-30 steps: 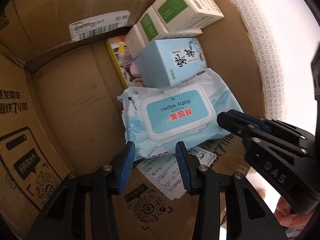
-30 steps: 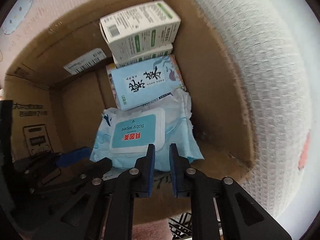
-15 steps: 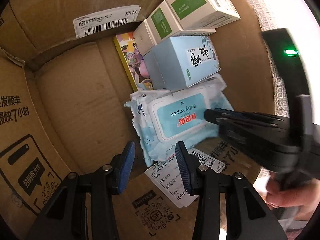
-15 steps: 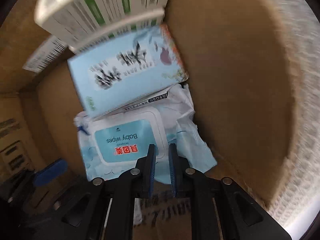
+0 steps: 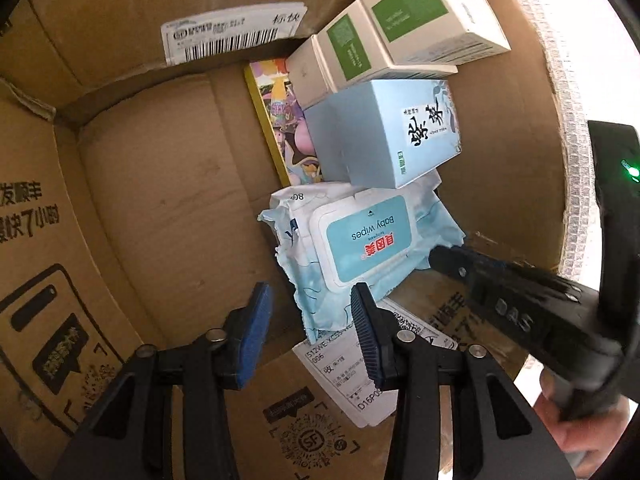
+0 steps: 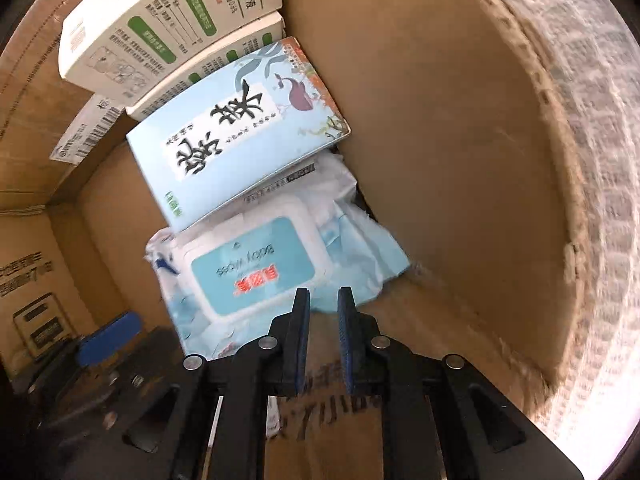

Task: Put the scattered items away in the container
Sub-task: 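Open the right gripper to release the wipes pack in the box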

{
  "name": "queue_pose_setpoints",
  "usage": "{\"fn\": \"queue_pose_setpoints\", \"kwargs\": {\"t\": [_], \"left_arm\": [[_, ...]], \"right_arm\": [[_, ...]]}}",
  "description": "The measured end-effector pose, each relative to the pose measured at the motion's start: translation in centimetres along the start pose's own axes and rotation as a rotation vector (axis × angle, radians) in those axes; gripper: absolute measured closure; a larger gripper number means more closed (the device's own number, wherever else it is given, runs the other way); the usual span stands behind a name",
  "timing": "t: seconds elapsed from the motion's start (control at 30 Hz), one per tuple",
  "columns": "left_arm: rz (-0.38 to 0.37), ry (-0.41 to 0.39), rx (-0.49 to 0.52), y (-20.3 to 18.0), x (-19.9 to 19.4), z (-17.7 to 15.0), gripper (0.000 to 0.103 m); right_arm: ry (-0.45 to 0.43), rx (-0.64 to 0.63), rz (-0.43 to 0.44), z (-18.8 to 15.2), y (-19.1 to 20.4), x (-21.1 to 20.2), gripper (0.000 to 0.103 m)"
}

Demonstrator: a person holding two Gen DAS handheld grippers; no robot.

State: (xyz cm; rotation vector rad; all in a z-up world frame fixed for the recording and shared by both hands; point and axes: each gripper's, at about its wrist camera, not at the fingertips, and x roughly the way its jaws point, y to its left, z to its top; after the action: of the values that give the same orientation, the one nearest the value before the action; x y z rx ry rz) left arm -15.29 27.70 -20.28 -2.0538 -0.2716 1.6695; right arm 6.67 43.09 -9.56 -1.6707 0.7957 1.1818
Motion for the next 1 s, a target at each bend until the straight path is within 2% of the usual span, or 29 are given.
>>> {"fn": "queue_pose_setpoints", "kwargs": {"t": [0.1, 0.2, 0.37, 0.53, 0.77, 0.9, 1.0], "left_arm": [[-0.007, 0.038, 0.039, -0.7, 0.7, 0.2, 0.076], [-0.024, 0.069, 0.035, -0.7, 1.2, 0.7, 0.076], [-0.041, 0.081, 0.006, 0.3, 1.2, 1.9, 0.076], [-0.09, 0.114, -0.057, 1.8, 1.5, 3.1, 0.076], [-0.096, 0.12, -0.092, 2.5, 1.9, 3.9, 0.076], [-0.102, 0.125, -0.105, 2.7, 1.9, 4.1, 0.076], [-0.091, 0.109, -0.075, 2.3, 1.4, 4.1, 0.076]], "right_arm": [[0.032, 0.037, 0.013, 0.2, -0.1, -0.5, 0.093], [0.069, 0.051, 0.111, 0.3, 0.2, -0.9, 0.093], [0.118, 0.081, 0.123, 1.0, 0.0, 0.8, 0.093], [0.163, 0.084, 0.092, 2.3, 0.3, 2.0, 0.093], [0.244, 0.062, 0.047, 3.7, 1.0, 3.0, 0.093], [0.256, 0.027, 0.04, 4.1, 1.3, 3.0, 0.093], [0.235, 0.025, 0.051, 3.9, 1.0, 2.3, 0.093]]}}
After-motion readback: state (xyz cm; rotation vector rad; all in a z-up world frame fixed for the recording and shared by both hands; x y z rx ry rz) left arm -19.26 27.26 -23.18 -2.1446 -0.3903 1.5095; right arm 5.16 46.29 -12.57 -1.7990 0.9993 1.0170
